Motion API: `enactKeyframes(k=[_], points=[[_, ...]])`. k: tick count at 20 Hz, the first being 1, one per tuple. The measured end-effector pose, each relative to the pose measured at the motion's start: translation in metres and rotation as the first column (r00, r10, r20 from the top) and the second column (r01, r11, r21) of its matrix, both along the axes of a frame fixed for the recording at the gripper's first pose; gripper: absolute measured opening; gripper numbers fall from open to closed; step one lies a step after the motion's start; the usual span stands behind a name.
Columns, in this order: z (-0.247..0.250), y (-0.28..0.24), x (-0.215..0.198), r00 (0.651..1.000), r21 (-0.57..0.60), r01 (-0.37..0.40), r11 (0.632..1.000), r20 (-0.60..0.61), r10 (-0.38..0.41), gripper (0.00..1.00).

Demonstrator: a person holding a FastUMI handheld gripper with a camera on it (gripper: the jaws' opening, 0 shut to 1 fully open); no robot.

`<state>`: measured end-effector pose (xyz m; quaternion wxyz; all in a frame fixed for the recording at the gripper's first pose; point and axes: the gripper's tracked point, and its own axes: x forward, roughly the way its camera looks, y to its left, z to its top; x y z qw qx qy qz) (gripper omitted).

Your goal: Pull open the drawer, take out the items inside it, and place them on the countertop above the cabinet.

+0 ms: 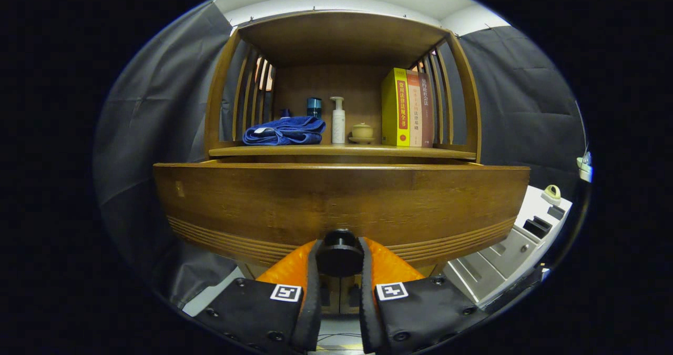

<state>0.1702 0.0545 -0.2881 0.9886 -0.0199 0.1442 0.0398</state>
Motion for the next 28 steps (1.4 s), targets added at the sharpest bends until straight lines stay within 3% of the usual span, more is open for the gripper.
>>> enactKeyframes(k=[20, 23, 28], points=[[-0.005, 0.000, -0.012, 0.999, -0.001, -0.011, 1.000, -0.048, 0.011, 0.38], [-0.002, 0.000, -0.013, 0.999, -0.003, -0.016, 1.000, -0.044, 0.016, 0.41], [-0.005, -0.002, -0.017, 0.998, -0.008, -0.018, 1.000, -0.066, 0.017, 0.54]])
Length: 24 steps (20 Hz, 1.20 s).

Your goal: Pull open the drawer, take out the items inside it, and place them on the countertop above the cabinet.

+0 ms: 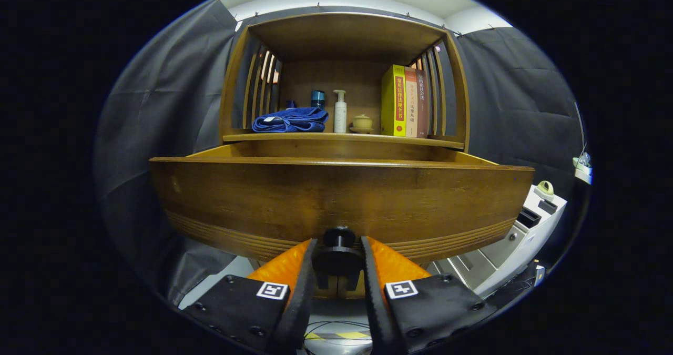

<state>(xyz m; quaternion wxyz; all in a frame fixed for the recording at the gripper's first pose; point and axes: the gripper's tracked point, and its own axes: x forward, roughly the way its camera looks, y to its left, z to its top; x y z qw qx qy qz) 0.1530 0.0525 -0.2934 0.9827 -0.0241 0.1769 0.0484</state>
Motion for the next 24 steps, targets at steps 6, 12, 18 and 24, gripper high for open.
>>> enactKeyframes(k=[6, 12, 18, 24], points=[[0.006, 0.004, 0.002, 1.000, 0.013, -0.011, 1.000, 0.024, 0.011, 0.80], [0.042, 0.002, 0.038, 0.977, 0.036, -0.002, 0.999, 0.211, -0.006, 0.97], [0.064, 0.009, 0.092, 0.977, 0.053, 0.013, 0.999, 0.211, -0.024, 0.98], [-0.001, 0.023, 0.151, 0.984, -0.001, -0.038, 0.999, -0.173, 0.038, 0.99]])
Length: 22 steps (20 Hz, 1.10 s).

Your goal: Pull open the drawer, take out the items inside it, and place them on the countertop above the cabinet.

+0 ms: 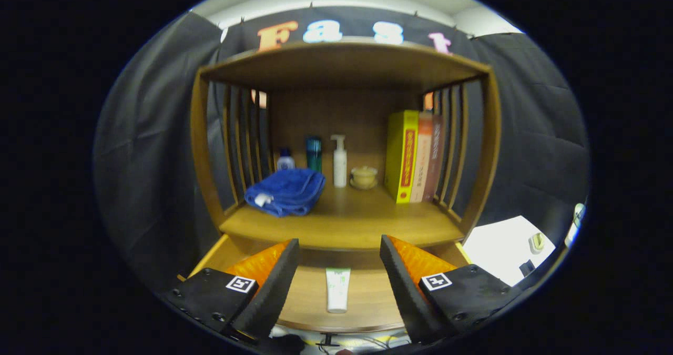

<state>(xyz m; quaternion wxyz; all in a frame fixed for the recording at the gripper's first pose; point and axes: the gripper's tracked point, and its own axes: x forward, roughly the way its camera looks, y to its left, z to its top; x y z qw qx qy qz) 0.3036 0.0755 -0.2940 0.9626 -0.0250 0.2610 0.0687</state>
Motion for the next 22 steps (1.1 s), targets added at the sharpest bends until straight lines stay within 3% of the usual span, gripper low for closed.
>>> enactKeyframes(k=[2, 6, 12, 16, 22], points=[[-0.062, 0.014, -0.002, 0.982, -0.018, -0.032, 0.999, -0.189, 0.028, 0.99], [-0.139, 0.019, -0.017, 0.914, -0.033, -0.032, 0.999, -0.406, 0.016, 0.99], [-0.183, 0.016, -0.012, 0.847, -0.065, -0.001, 0.998, -0.530, -0.033, 0.98], [-0.211, 0.022, -0.022, 0.779, -0.076, -0.023, 0.997, -0.626, -0.029, 0.98], [-0.228, 0.019, -0.020, 0.753, -0.083, 0.012, 0.996, -0.655, -0.064, 0.86]])
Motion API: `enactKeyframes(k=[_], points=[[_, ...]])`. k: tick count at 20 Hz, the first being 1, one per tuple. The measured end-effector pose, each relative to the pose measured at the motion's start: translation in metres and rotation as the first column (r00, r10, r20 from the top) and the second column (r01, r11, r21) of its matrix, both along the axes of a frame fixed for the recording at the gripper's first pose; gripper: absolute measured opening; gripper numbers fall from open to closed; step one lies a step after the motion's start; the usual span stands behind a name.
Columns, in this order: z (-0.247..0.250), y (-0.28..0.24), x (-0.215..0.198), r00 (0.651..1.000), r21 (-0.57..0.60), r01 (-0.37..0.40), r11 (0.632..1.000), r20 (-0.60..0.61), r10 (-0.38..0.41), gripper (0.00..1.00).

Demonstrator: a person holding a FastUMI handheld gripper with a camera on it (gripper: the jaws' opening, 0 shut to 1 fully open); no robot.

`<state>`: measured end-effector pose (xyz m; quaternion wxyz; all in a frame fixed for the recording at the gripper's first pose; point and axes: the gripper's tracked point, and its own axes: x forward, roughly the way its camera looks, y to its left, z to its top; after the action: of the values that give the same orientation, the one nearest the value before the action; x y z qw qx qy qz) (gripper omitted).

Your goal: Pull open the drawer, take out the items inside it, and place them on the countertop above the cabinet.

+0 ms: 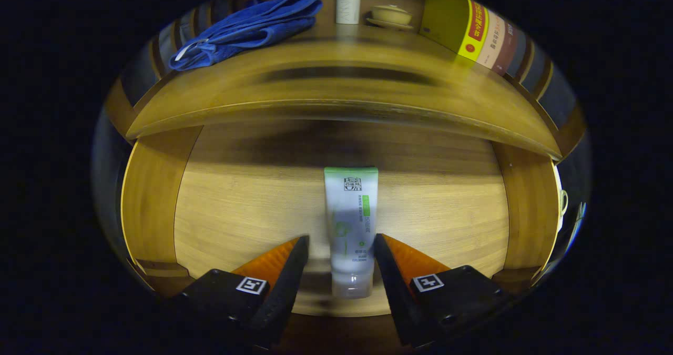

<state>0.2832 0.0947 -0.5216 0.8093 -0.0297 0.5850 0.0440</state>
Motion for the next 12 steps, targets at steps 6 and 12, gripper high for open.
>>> enactKeyframes(k=[6, 12], points=[[0.002, 0.001, 0.019, 0.998, 0.033, 0.059, 0.998, 0.011, -0.059, 0.51], [0.041, 0.017, 0.063, 0.999, 0.076, 0.029, 0.997, 0.044, -0.033, 0.45]])
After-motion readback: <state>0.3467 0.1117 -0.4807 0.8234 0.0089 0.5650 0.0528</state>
